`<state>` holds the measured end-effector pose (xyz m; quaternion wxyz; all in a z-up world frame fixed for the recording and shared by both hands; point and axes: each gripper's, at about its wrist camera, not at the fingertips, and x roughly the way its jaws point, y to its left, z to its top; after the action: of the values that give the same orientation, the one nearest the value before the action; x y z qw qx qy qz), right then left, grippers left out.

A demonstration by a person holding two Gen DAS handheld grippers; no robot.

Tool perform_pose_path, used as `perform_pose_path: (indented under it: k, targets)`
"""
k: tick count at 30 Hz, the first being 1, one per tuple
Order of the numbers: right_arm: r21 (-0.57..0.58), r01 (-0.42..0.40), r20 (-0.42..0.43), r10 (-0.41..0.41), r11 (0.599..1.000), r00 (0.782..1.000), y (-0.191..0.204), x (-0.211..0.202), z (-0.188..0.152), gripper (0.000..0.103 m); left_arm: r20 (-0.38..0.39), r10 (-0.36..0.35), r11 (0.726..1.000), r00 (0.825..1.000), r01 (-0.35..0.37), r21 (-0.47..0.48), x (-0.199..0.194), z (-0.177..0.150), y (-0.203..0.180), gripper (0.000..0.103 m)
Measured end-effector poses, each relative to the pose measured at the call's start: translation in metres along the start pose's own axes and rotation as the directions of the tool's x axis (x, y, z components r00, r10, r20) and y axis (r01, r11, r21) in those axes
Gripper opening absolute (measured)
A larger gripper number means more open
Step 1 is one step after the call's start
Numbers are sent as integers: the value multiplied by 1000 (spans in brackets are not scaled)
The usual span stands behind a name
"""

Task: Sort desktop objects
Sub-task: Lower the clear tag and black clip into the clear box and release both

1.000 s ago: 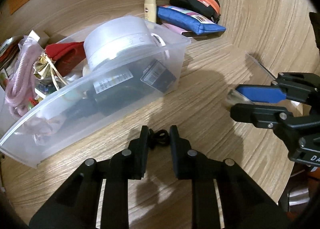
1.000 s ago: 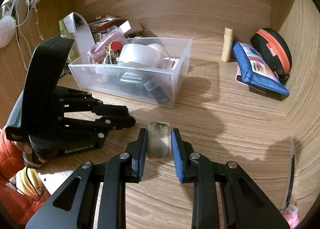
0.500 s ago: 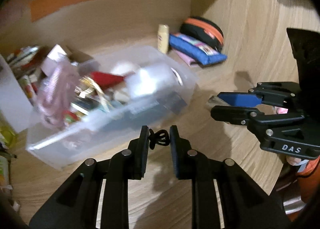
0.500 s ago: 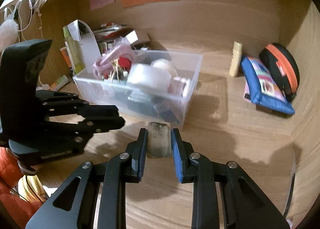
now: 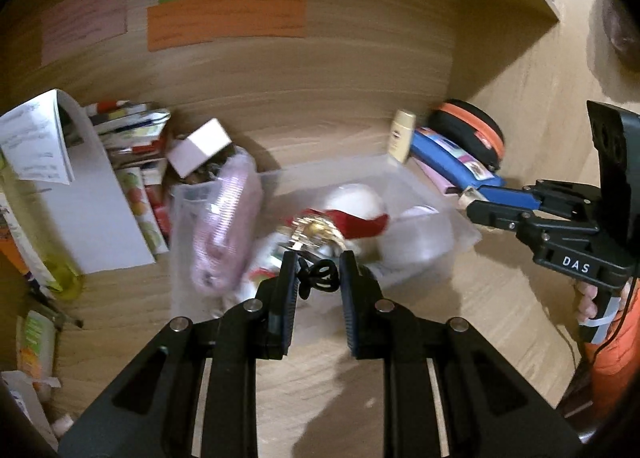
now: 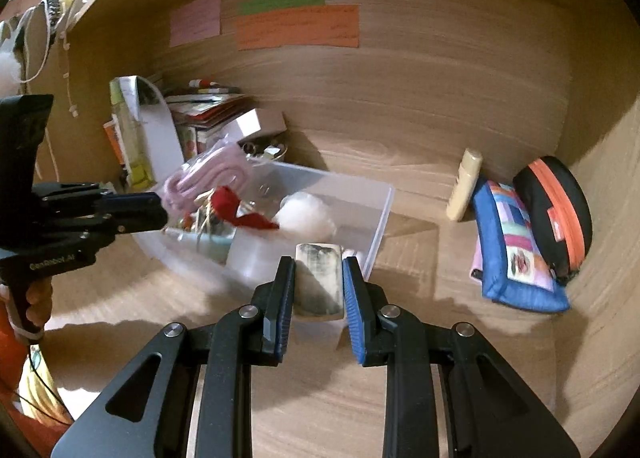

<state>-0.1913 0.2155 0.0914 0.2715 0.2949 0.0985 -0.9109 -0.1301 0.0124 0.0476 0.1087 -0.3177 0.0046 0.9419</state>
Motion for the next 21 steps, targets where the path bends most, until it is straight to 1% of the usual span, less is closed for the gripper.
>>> perform_pose_path:
  k: [5,8,13,15,18,21]
  targets:
    - [-4,-6,-15,6,1000,1000,-2,16,12,22,2,10,1000,1000,-10,-10,4,2,9,20]
    - [-16,-8,-20,7,1000,1000,0,23,17,22,-2,3,1000,1000,-3,-17,7,3,14,20]
    - [-36,-8,-30,7,999,1000,3,32,21,22,-15,-1,1000,1000,1,-21,14,0,21,20]
    - [-42,-2,-40,1,999,999,3,37,22,22,-24,-9,999,1000,8,-36,18,-2,26,20]
    - [-38,10,-53,-12,999,999,1,45,22,22,-32,-12,999,999,10,-51,20,-5,31,20]
    - [-26,3,-67,-4,1000,998,-1,52,25,22,-38,-12,998,999,10,-63,23,-9,34,20]
